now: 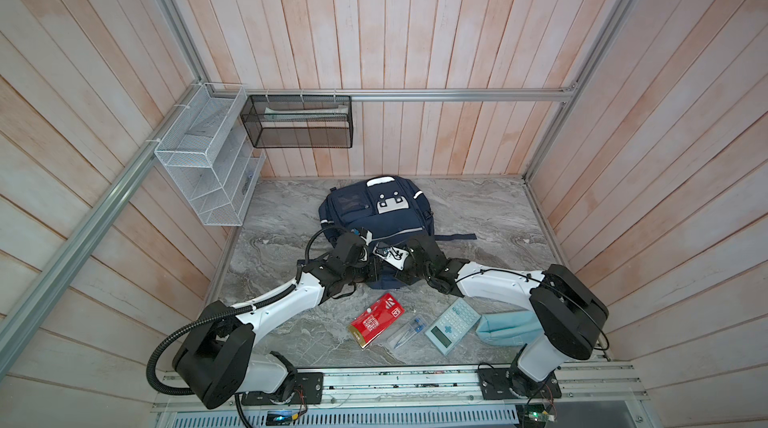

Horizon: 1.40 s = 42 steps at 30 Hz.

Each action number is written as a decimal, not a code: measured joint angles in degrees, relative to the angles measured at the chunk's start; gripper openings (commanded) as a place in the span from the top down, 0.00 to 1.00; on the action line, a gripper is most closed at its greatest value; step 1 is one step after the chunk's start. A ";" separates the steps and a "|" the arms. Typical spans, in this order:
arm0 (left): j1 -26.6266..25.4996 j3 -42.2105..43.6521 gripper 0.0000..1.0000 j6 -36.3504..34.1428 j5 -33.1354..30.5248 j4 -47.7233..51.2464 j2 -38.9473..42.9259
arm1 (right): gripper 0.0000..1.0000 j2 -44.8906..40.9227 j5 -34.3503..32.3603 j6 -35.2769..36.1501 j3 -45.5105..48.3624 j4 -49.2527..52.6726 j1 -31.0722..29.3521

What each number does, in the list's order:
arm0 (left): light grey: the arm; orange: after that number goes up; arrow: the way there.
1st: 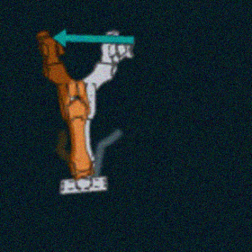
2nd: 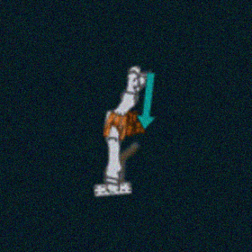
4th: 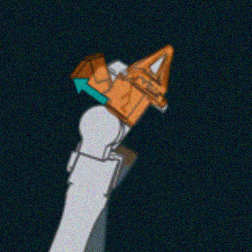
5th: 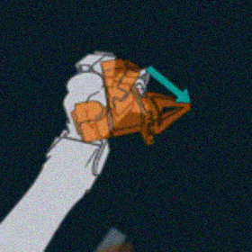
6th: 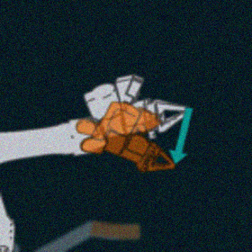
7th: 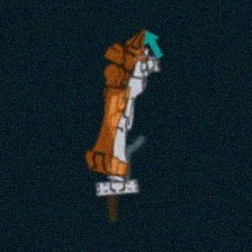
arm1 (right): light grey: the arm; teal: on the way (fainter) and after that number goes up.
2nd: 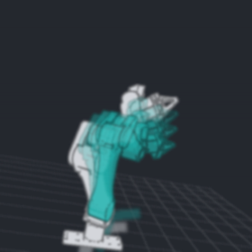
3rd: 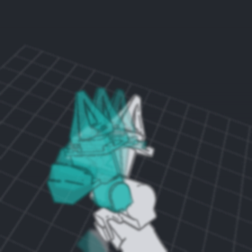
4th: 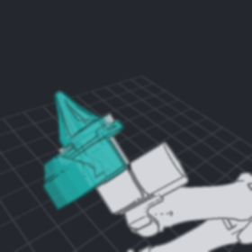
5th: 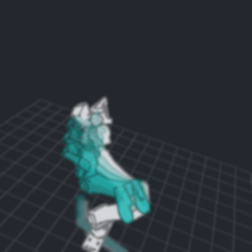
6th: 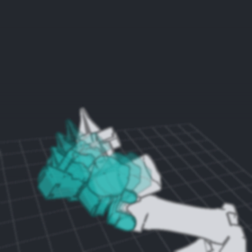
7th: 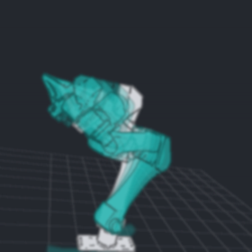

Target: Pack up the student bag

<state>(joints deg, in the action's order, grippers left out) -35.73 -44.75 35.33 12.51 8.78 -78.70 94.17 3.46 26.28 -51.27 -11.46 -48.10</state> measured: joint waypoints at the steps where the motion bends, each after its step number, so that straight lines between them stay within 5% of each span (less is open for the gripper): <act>1: 0.57 0.00 1.00 -0.26 0.15 0.22 0.00 | 1.00 -0.02 -0.44 0.13 0.04 0.00 -0.09; 14: 20.33 -2.82 1.00 -7.37 8.63 1.49 -2.40 | 1.00 -9.81 -6.19 0.92 11.04 -7.26 1.79; 22: 19.76 -3.61 1.00 -8.11 9.53 0.26 -1.46 | 0.98 -13.40 -10.19 0.15 14.60 -10.71 9.29; 24: 18.05 -1.55 1.00 -7.26 9.53 -0.81 0.24 | 0.77 -13.68 -10.75 -0.90 14.62 -9.90 11.67; 28: 13.22 1.03 1.00 -5.35 5.77 -1.09 1.73 | 0.65 -15.41 -11.61 -1.99 14.93 -7.15 13.07; 35: 11.23 2.45 1.00 -2.40 3.93 -3.26 1.38 | 0.52 -17.57 -9.29 -2.56 15.02 -7.10 4.48; 42: 9.31 2.38 1.00 -1.60 3.56 -3.63 0.74 | 0.57 -8.90 -7.67 -2.10 9.46 -8.00 -1.97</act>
<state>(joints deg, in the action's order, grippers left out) -26.41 -42.37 33.74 16.08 5.15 -77.95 85.27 -4.21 24.18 -41.80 -19.46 -50.06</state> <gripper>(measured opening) 0.060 0.479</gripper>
